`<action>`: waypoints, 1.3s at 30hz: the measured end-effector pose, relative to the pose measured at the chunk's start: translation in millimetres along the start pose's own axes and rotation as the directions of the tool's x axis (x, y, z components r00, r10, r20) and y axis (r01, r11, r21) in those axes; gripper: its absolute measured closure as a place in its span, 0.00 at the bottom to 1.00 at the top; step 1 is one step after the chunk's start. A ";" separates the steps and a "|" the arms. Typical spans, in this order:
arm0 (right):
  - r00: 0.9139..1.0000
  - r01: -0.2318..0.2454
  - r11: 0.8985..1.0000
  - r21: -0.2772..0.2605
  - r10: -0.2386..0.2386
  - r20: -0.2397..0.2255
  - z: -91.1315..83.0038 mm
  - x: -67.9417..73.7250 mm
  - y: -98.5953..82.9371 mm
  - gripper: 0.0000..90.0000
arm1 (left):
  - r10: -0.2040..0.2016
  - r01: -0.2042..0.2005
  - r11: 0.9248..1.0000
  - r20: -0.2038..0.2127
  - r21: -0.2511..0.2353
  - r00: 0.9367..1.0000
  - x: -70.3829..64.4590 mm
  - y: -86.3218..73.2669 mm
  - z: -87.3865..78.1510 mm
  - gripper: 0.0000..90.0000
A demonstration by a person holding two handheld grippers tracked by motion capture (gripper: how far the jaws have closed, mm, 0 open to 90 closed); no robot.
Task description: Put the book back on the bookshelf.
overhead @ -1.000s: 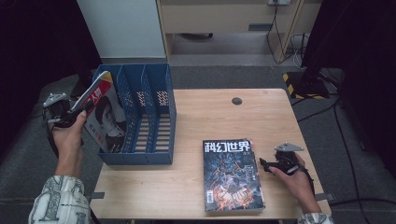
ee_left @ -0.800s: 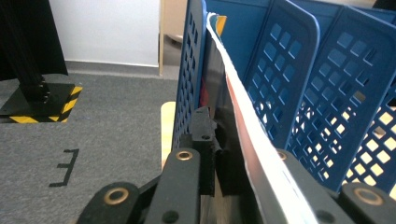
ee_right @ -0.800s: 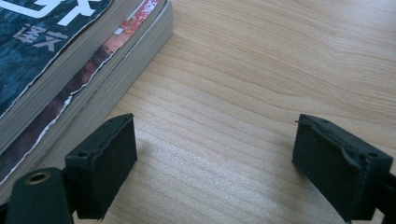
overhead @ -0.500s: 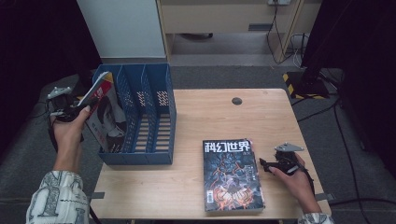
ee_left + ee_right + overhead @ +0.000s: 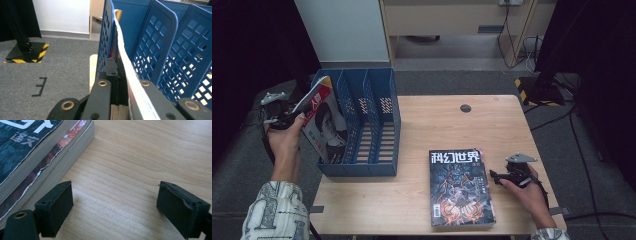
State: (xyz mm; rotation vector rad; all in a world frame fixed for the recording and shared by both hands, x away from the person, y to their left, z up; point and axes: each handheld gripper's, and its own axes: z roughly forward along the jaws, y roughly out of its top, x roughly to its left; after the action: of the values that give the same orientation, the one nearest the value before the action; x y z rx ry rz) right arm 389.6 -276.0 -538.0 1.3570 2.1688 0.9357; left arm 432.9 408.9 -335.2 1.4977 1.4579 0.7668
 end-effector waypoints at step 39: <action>1.000 0.000 1.000 0.000 0.000 0.000 0.0 0.0 0.0 0.15 | 0.026 -0.022 0.979 0.017 -0.202 1.000 -4.9 13.3 -11.2 0.96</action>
State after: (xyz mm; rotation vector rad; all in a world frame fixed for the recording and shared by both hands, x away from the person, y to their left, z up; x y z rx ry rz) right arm 389.6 -276.0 -538.0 1.3571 2.1687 0.9358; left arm 428.1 407.1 -317.9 1.3668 1.3076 0.8845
